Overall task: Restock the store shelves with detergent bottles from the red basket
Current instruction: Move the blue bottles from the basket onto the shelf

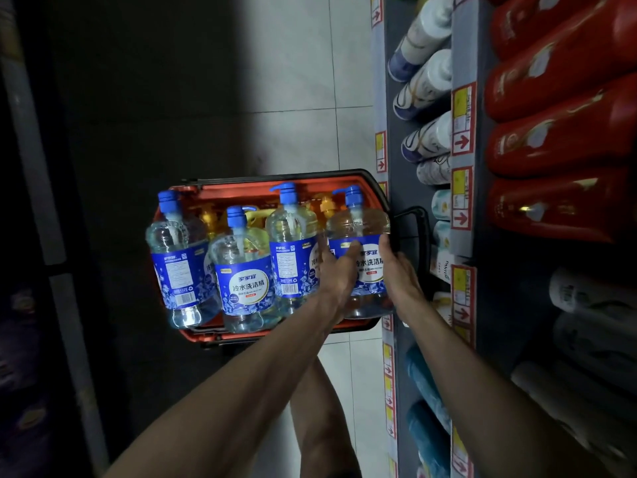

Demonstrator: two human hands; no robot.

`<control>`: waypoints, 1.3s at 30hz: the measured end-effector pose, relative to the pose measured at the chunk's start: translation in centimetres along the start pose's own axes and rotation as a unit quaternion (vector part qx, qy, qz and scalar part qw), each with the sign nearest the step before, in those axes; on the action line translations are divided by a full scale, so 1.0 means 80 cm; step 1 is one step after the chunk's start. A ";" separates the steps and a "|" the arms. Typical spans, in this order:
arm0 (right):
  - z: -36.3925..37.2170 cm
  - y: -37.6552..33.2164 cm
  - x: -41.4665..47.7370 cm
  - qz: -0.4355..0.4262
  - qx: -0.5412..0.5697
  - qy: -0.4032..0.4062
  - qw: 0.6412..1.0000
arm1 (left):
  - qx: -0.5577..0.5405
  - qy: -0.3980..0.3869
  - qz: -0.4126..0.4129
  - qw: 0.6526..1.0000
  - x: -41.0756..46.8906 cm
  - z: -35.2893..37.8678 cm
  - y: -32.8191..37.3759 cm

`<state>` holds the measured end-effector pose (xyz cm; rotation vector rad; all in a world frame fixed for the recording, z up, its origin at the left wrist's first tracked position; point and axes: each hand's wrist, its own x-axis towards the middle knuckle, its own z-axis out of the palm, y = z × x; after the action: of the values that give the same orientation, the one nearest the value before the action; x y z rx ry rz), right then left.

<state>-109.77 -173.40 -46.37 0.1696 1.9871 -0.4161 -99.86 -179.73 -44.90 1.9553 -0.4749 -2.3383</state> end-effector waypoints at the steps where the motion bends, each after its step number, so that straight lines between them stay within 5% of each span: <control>1: 0.000 0.002 -0.003 -0.004 0.011 0.003 1.000 | 0.008 -0.004 0.008 1.000 -0.006 0.001 0.003; 15: -0.008 0.022 -0.133 -0.131 0.220 -0.037 0.966 | 0.047 -0.073 0.119 0.989 -0.109 -0.054 0.013; 28: 0.003 -0.012 -0.460 -0.351 0.159 -0.109 0.916 | 0.071 -0.088 0.324 0.939 -0.440 -0.199 0.068; 39: 0.018 -0.011 -0.765 -0.566 -0.016 -0.151 0.810 | 0.108 -0.027 0.545 0.831 -0.732 -0.338 0.059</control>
<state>-81.87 -170.78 8.09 -1.1047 1.5715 -1.0742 -62.92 -175.64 8.04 1.0943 -1.4306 -1.5828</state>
